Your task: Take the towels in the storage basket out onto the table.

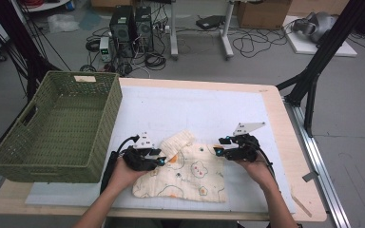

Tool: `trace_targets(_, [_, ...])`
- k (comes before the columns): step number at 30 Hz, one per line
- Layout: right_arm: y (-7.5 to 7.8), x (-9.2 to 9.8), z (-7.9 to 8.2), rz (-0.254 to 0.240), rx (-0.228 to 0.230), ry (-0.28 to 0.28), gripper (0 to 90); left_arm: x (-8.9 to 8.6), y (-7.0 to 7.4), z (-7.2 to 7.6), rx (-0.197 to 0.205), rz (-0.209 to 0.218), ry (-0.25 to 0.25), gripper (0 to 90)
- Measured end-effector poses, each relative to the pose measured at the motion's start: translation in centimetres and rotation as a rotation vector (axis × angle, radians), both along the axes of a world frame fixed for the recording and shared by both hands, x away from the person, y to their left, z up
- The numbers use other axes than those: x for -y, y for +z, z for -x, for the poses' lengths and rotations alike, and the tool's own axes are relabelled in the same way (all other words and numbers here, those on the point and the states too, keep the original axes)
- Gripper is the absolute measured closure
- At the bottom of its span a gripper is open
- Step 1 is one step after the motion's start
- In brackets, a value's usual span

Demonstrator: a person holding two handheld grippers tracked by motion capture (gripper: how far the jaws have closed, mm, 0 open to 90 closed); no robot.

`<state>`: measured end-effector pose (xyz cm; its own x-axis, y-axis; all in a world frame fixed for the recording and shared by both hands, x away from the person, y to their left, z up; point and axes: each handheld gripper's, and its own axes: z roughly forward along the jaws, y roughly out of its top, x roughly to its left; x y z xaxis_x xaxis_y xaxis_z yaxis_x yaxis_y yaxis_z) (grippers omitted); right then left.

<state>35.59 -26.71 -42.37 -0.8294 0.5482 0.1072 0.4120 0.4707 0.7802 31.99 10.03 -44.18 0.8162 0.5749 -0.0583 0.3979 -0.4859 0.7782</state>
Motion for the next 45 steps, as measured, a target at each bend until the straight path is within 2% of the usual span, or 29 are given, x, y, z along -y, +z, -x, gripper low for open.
trace_targets(1, [-0.2, 0.0, -0.1, -0.002, -0.013, 0.001, 51.4, 0.1, -0.2, -0.1, -0.005, -0.022, -0.004, 66.4])
trace_targets(5, [-0.7, -0.6, -0.3, 0.025, -0.039, 0.031, 68.3, 0.1, -0.3, -0.2, 0.002, -0.022, -0.007, 85.1])
trace_targets(8, [-0.8, -0.6, -0.3, 0.018, -0.077, 0.061, 83.2, -0.3, -0.1, -0.2, -0.005, -0.013, 0.004, 87.8])
trace_targets(9, [-0.8, -0.7, -0.3, 0.016, -0.080, 0.072, 85.7, -0.4, 0.0, -0.2, -0.002, -0.002, 0.008, 87.9])
trace_targets(12, [-0.4, -0.7, 0.1, 0.008, -0.073, 0.082, 87.2, -1.0, 0.4, -0.1, -0.001, 0.043, 0.025, 88.0])
trace_targets(18, [1.3, -0.7, 1.9, -0.017, -0.001, 0.105, 87.4, -2.3, 0.9, 0.4, 0.006, 0.079, 0.059, 88.0])
trace_targets(22, [2.3, -1.1, 3.8, -0.005, 0.041, 0.145, 87.4, -3.2, 0.7, 1.0, 0.002, 0.090, 0.088, 88.1])
trace_targets(25, [2.4, -1.8, 5.4, 0.010, 0.049, 0.186, 87.4, -3.8, 0.4, 1.3, -0.005, 0.093, 0.111, 88.0])
trace_targets(29, [1.5, -2.8, 7.3, 0.016, 0.039, 0.232, 87.4, -4.4, 0.2, 1.7, -0.019, 0.101, 0.130, 87.9])
trace_targets(31, [0.9, -3.4, 7.9, 0.036, 0.027, 0.253, 87.4, -4.4, 0.3, 1.8, -0.020, 0.112, 0.128, 86.9])
trace_targets(34, [-0.3, -4.2, 8.4, 0.076, 0.001, 0.281, 87.4, -3.9, 0.8, 1.8, -0.008, 0.142, 0.114, 74.7])
trace_targets(38, [-1.3, -4.4, 8.3, 0.080, -0.014, 0.275, 87.3, -2.2, 1.6, 1.8, 0.017, 0.144, 0.055, 65.6])
trace_targets(41, [-1.1, -4.3, 8.2, 0.065, -0.018, 0.274, 86.5, -0.7, 1.5, 1.6, 0.037, 0.102, 0.020, 60.8])
trace_targets(45, [-0.4, -4.0, 8.2, 0.048, -0.007, 0.269, 84.2, 0.6, 0.4, 1.1, 0.018, 0.034, 0.023, 56.2])
